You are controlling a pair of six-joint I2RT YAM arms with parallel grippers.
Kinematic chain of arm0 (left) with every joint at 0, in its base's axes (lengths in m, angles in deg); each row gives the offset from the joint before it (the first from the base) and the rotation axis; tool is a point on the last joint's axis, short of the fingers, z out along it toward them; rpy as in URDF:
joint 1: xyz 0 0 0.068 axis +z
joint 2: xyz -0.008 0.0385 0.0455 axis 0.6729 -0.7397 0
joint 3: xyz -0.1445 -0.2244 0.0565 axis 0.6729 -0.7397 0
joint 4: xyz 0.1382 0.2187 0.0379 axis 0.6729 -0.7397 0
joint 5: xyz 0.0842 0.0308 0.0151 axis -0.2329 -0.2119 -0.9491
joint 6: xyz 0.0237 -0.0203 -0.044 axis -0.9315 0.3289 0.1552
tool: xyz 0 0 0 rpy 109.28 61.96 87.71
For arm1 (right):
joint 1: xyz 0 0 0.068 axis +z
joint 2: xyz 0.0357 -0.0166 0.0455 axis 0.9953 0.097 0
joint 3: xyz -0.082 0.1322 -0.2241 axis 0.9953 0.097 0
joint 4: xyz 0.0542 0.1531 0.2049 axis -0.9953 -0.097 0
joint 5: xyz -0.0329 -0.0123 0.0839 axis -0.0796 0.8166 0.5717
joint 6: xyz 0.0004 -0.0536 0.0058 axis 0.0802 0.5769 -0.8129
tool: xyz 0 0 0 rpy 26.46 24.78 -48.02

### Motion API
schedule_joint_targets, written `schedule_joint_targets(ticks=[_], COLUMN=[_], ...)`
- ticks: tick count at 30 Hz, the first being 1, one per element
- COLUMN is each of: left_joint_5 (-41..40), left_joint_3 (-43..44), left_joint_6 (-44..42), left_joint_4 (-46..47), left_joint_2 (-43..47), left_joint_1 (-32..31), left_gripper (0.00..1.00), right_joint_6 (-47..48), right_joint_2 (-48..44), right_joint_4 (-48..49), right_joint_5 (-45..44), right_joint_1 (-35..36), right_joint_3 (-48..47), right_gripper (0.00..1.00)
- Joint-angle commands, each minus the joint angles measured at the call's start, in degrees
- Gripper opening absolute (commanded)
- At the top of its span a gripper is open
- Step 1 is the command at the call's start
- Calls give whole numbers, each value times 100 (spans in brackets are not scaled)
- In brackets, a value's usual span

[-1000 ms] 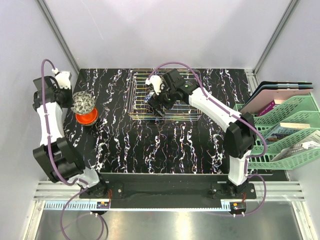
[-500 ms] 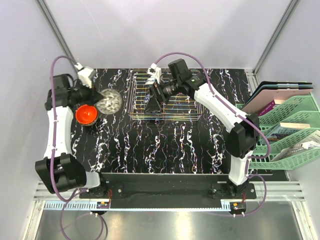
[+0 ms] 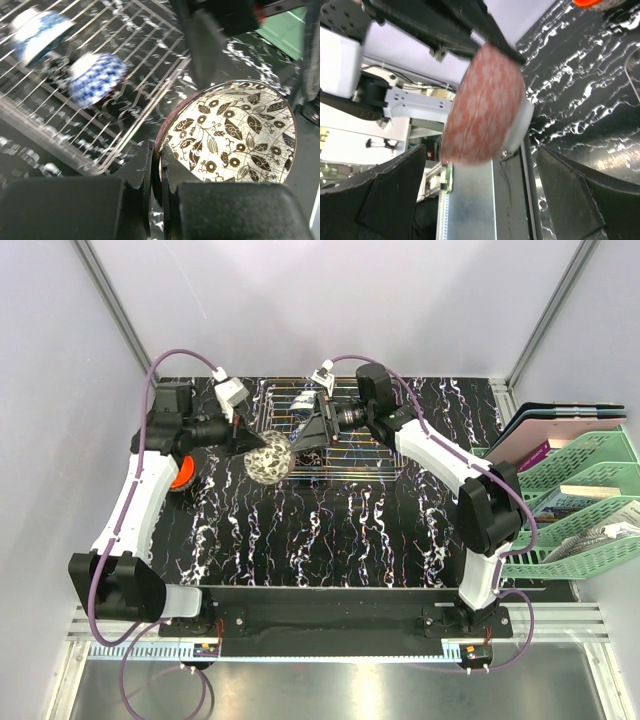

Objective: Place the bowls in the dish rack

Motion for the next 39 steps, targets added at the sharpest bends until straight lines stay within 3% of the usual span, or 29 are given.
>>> schedule_joint_targets(ticks=[1,21,26,31,39], left_joint_5=[324,-63,-63,-107,-160], left_joint_3=[223,258,241,197,135], left_joint_6=[132,220,255,264,281], left_joint_4=[520,828,863,907,1004], left_joint_2=[152,178,204,248,257], left_joint_1=[-310,-539,-582,-591,-600], left_gripper=[0,0,0,0,0], right_joint_6=[-1383,-1586,-2086,-2508,-2561], right_joint_2=[-243,-427,-410,-384,-419], right_joint_4=[1872,2217,2901,3429,3473], right_joint_5=[337,566,610,619,654], right_joint_1=[-13,-13,-13,-13,-4], right_joint_3=[294,858,928,1034,1157], right_gripper=[100,100,99,94,81])
